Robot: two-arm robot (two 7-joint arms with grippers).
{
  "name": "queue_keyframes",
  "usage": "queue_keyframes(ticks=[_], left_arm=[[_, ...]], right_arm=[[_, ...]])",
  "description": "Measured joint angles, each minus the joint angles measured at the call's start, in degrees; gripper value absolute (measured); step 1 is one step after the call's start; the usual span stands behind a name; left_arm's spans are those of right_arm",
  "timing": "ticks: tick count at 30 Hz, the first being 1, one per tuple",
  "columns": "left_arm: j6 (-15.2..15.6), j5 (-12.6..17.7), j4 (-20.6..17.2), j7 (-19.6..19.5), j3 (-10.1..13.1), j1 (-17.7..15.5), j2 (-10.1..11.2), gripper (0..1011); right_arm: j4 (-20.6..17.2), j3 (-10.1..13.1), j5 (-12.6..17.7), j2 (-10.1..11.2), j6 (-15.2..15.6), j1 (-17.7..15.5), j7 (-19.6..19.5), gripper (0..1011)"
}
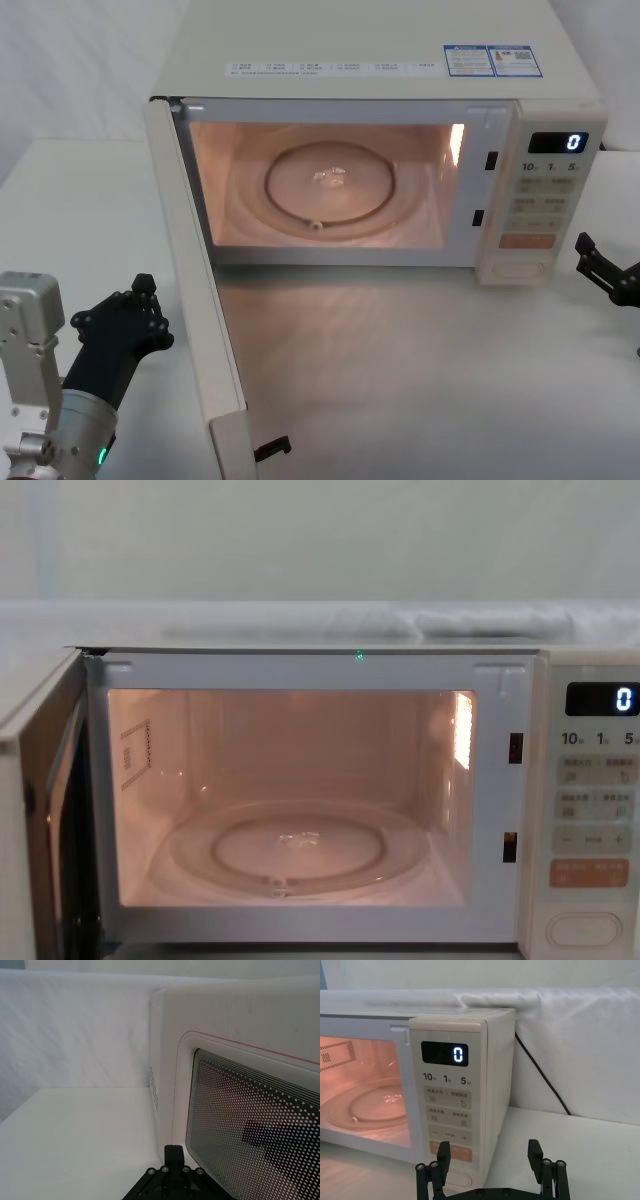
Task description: Press the button to open the microwave door with one hand; close the microwave door with the other hand.
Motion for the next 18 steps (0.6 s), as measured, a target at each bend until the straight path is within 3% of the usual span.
queue_keyframes(ticks=[9, 18], left_arm=[[0.39, -1.39, -0.73, -3.03, -1.25, 0.67, 0.64, 0], [2.44, -7.98, -4.73, -9.13, -6.58, 3.98, 2.46, 0]], right_arm=[[0.00, 0.00, 0.00, 0.00, 0.00, 0.00, 0.00, 1002], [0.00, 0.00, 0.00, 0.00, 0.00, 0.00, 0.00, 1002]])
